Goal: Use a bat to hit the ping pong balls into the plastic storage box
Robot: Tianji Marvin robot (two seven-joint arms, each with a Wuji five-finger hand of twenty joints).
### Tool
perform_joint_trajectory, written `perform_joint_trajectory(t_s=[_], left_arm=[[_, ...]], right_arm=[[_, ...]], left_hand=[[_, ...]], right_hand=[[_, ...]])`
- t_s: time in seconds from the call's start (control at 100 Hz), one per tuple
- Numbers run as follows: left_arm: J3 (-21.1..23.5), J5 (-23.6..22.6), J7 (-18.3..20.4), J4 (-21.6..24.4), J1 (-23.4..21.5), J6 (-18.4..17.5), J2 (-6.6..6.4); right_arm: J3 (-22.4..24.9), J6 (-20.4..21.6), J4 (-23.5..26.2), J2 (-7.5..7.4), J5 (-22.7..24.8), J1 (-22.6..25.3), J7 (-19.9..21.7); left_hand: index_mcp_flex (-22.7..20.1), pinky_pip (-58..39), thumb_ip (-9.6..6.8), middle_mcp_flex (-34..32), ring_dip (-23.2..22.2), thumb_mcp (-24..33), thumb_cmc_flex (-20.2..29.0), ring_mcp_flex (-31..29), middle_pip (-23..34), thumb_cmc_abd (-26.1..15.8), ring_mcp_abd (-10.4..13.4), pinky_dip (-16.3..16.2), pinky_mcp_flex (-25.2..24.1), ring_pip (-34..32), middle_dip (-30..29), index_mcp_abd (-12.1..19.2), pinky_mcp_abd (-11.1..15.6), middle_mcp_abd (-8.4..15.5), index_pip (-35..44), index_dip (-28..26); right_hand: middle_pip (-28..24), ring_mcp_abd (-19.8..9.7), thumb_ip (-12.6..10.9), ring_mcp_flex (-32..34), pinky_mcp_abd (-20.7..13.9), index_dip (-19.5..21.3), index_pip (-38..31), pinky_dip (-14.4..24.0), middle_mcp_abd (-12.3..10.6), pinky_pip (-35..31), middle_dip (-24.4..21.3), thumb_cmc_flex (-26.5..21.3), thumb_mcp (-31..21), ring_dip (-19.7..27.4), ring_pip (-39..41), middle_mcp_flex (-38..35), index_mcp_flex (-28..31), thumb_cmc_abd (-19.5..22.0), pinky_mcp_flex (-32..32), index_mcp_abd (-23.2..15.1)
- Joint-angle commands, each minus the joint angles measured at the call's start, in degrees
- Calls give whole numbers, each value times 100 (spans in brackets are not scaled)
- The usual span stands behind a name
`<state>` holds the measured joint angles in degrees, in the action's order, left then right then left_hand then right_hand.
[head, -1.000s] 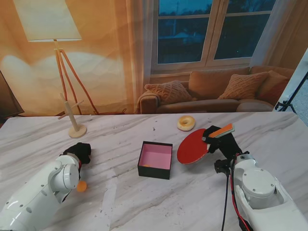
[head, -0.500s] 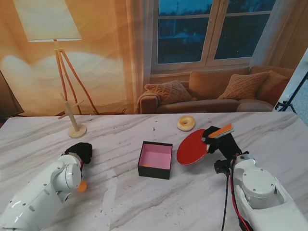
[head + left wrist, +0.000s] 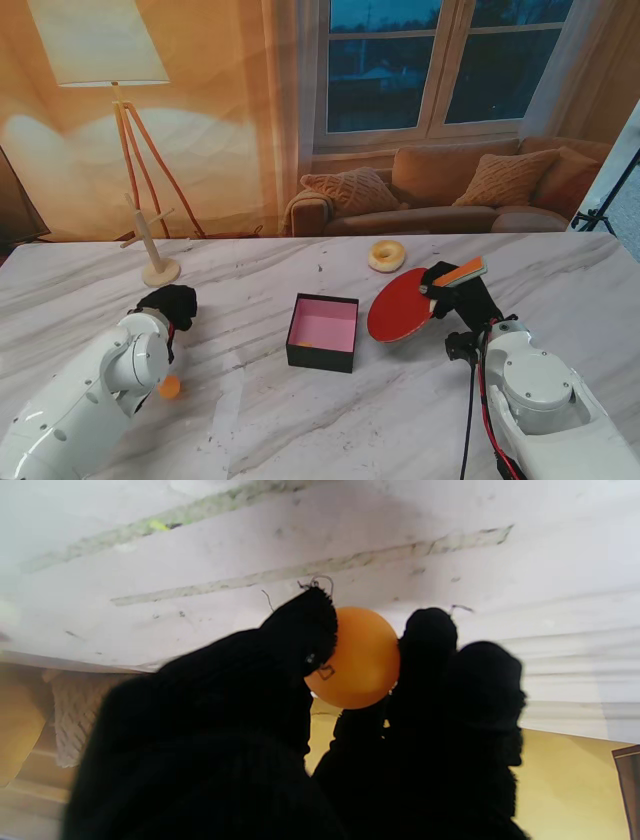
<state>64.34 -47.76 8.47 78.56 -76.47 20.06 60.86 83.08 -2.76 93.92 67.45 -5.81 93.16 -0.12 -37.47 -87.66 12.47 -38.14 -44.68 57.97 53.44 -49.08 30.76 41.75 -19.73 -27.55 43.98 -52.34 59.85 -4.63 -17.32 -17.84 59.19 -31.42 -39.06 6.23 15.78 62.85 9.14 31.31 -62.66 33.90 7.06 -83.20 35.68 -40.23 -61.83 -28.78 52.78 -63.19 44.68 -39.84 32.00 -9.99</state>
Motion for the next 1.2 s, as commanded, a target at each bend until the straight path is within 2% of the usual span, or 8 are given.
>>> perform_joint_trajectory(t_s=[0.0, 0.21, 0.44, 0.71, 0.9, 1.12, 1.19], left_arm=[[20, 13, 135, 171, 32, -17, 13], [-13, 107, 394, 451, 199, 6, 3], [-102, 215, 634, 688, 387, -261, -14], [-338, 407, 753, 982, 574, -60, 11], [-455, 661, 785, 1127, 669, -134, 34], [-761, 1043, 772, 1121, 916, -61, 90], [-888, 1184, 715, 1068, 1030, -47, 125]], right_arm=[[-1, -22, 39, 16, -12, 16, 57], [-40, -26, 20, 12, -7, -6, 73], [-43, 10, 9, 9, -30, -23, 98], [-31, 62, -12, 5, -56, -48, 126], [-18, 99, -9, 2, -61, -42, 132], [-9, 104, -3, -1, -76, -31, 148], [16, 109, -25, -38, -71, -36, 310]], left_hand=[[-338, -306, -68, -664, -95, 354, 638, -165, 487, -182, -510, -103, -46, -234, 208, -116, 532, 279, 547, -125], [-315, -332, -60, -639, -138, 335, 657, -135, 464, -202, -545, -141, -84, -237, 229, -149, 527, 254, 521, -153], [-287, -339, -57, -636, -158, 313, 657, -127, 455, -223, -533, -167, -84, -244, 252, -149, 563, 249, 506, -192], [-292, -353, -70, -627, -177, 289, 683, -101, 434, -240, -569, -204, -119, -244, 269, -181, 550, 225, 476, -222], [-283, -354, -79, -623, -182, 256, 691, -89, 419, -264, -569, -222, -130, -255, 281, -189, 561, 218, 459, -236], [-278, -362, -91, -618, -184, 230, 705, -75, 400, -276, -585, -243, -141, -260, 294, -195, 567, 212, 441, -246], [-278, -361, -93, -622, -182, 228, 707, -73, 397, -274, -588, -246, -146, -258, 297, -195, 564, 201, 439, -248]], right_hand=[[-131, -297, -43, -106, -211, 114, -109, 86, -609, -42, 92, -392, -429, -57, 24, -157, 421, 438, -17, -322], [-132, -305, -47, -108, -214, 115, -100, 81, -616, -39, 92, -432, -407, -52, 20, -155, 425, 459, -11, -317], [-133, -308, -56, -99, -218, 129, -99, 71, -619, -33, 92, -429, -391, -49, 18, -162, 432, 457, 2, -331], [-130, -299, -56, -104, -212, 131, -93, 67, -618, -35, 94, -422, -395, -50, 20, -160, 431, 457, -1, -331], [-128, -303, -56, -97, -212, 134, -92, 64, -621, -39, 94, -419, -400, -49, 22, -163, 432, 456, 2, -337], [-126, -293, -57, -104, -208, 135, -90, 61, -609, -40, 94, -431, -404, -46, 17, -164, 439, 447, 1, -316], [-109, -296, -55, -134, -202, 131, -76, 56, -633, -27, 90, -437, -384, -40, -4, -141, 431, 481, -19, -324]])
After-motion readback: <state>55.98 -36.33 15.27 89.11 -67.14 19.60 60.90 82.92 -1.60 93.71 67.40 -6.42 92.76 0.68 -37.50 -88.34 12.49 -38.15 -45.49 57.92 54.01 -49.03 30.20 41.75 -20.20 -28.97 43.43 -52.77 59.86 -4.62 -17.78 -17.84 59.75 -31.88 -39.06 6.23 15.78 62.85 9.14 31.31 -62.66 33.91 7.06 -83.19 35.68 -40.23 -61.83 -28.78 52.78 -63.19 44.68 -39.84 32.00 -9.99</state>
